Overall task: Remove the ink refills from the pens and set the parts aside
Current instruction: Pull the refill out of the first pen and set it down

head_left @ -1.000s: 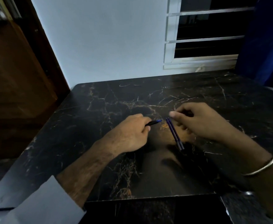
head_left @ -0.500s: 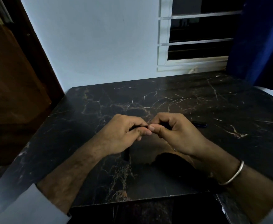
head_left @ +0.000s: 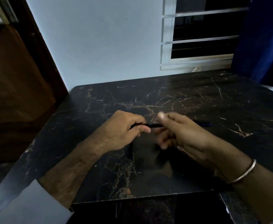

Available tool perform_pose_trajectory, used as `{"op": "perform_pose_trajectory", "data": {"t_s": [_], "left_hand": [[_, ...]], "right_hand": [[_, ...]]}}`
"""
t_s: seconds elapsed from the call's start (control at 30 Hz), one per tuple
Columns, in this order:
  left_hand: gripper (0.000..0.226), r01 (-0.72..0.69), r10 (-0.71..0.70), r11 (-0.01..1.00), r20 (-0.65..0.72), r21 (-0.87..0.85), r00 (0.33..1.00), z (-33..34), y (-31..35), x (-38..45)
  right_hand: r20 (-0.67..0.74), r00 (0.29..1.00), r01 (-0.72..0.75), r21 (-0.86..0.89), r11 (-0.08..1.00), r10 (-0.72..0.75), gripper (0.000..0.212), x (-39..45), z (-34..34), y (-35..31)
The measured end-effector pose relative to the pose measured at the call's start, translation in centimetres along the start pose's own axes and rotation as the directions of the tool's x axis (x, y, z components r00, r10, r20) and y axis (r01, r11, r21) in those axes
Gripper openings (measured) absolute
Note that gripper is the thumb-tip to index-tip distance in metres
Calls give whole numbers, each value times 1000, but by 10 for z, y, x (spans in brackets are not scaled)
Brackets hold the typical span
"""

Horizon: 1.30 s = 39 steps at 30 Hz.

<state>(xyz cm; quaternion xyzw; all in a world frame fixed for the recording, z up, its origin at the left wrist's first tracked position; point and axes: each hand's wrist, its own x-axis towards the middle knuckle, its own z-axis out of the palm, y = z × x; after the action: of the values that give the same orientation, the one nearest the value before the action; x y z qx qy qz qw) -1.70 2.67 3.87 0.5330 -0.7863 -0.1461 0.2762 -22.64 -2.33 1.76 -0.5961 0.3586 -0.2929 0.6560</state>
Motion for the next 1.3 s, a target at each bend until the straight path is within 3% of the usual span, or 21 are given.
{"op": "perform_pose_trajectory", "data": {"t_s": [0.07,0.13,0.17,0.2,0.27,0.33,0.37,0.43,0.5,0.57,0.63,0.67,0.73,0.8,0.87,0.97,1.1,1.3], "left_hand": [[11,-24,23,999,16,23,1000,1,1,0],[11,-15,15,1000,-8,23,1000,1,1,1],[11,-2,2,1000,-24,18,1000,0,0,1],[11,7,-7,1000,-29,21,1000,-1,-1,0],[11,-3,3,999,-5,52,1000,-2,-2,0],[12,-20,18,997,35,79,999,2,-1,0],[11,-20,16,996,46,81,999,3,0,-1],[13,-12,8,997,43,75,999,5,1,-1],[13,5,-7,998,34,62,999,5,-1,-1],[14,13,-16,998,45,64,999,5,-3,-1],[13,5,-9,998,61,67,998,7,-2,-1],[11,-3,-2,998,64,68,998,8,-2,-1],[12,-10,5,997,62,79,998,8,0,-1],[12,9,-13,997,50,82,999,7,-2,-2],[10,18,-22,996,47,84,999,5,-3,-2],[12,3,-9,996,66,87,998,6,-3,-2],[11,51,-55,997,52,63,997,3,-9,-6],[20,110,-112,993,59,33,992,3,-24,-16]], "right_hand": [[-34,998,39,-139,990,-44,44,0,4,1],[-54,978,196,-115,974,-203,13,0,4,0],[-29,971,235,-79,969,-238,17,-2,3,0],[11,978,210,-1,978,-210,31,-4,2,-1],[11,998,62,68,996,-63,36,-4,3,-3],[-10,1000,-20,-61,998,19,33,-4,6,-1],[-24,1000,9,-124,992,-12,31,-5,7,0],[-34,988,148,-83,985,-151,9,-5,7,0],[29,984,177,23,984,-178,31,-8,3,1],[27,998,56,37,998,-57,44,-7,4,-3],[-6,998,-55,-89,995,55,42,-6,8,-3],[-30,999,-40,-154,987,36,38,-6,10,-1],[-46,994,92,-129,987,-98,8,-4,10,1],[23,986,165,-5,986,-165,28,-5,6,2],[28,997,76,52,996,-78,42,-4,6,1],[3,1000,-29,-156,987,30,32,-3,12,0],[-17,991,116,-353,929,-130,5,-2,-11,-10],[-234,972,-55,-382,922,-39,14,-8,-67,-16]]}}
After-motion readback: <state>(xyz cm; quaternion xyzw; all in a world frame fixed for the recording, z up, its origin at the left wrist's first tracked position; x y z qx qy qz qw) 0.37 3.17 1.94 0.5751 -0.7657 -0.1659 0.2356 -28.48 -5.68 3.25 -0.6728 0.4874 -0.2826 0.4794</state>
